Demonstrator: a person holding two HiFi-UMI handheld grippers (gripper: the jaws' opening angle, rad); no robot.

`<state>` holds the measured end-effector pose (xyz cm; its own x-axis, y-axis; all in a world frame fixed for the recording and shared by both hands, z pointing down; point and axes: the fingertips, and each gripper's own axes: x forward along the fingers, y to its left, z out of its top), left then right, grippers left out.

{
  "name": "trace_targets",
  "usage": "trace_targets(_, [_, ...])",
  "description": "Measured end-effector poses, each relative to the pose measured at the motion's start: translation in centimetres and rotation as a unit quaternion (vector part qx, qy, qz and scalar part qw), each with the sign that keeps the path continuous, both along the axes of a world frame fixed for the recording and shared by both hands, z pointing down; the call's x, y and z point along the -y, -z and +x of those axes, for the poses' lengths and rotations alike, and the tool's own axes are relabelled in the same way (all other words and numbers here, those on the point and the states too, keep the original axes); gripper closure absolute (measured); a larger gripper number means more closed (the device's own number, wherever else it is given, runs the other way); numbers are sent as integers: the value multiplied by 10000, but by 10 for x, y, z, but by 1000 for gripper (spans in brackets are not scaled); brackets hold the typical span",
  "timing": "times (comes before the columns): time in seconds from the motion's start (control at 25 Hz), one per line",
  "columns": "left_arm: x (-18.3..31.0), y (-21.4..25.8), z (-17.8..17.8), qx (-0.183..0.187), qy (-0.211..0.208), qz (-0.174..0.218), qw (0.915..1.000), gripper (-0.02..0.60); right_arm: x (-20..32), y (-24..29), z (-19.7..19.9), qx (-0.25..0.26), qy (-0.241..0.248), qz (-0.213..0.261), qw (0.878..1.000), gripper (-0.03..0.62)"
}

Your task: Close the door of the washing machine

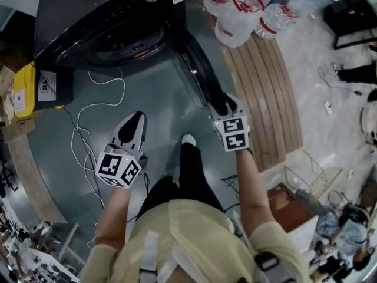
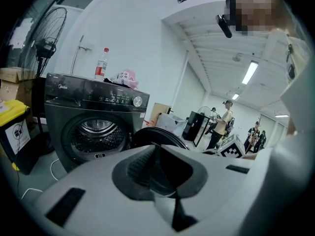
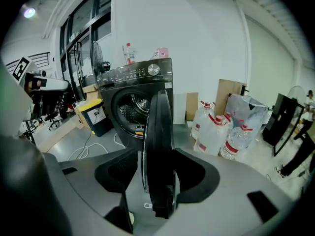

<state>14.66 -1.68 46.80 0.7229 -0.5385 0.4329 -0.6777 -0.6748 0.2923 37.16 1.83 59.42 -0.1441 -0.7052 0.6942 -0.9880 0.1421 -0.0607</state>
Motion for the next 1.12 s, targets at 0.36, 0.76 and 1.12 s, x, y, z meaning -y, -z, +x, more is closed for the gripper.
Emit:
trace_targets(0.36, [0,-2,-17,-12,212,-1,9998,568,-4,0,-13,-171,84,-81,9998,379])
trace_targets(0.76, [1,-16,-73,-206,704,-63,9973,568,-2,-6,-68,-182,309,-220,9991,381])
trace_targets(1.12, [22,-26,-121,-282,669,-150,9972,568,11,-9,-131,-58,342,-525,9980,381])
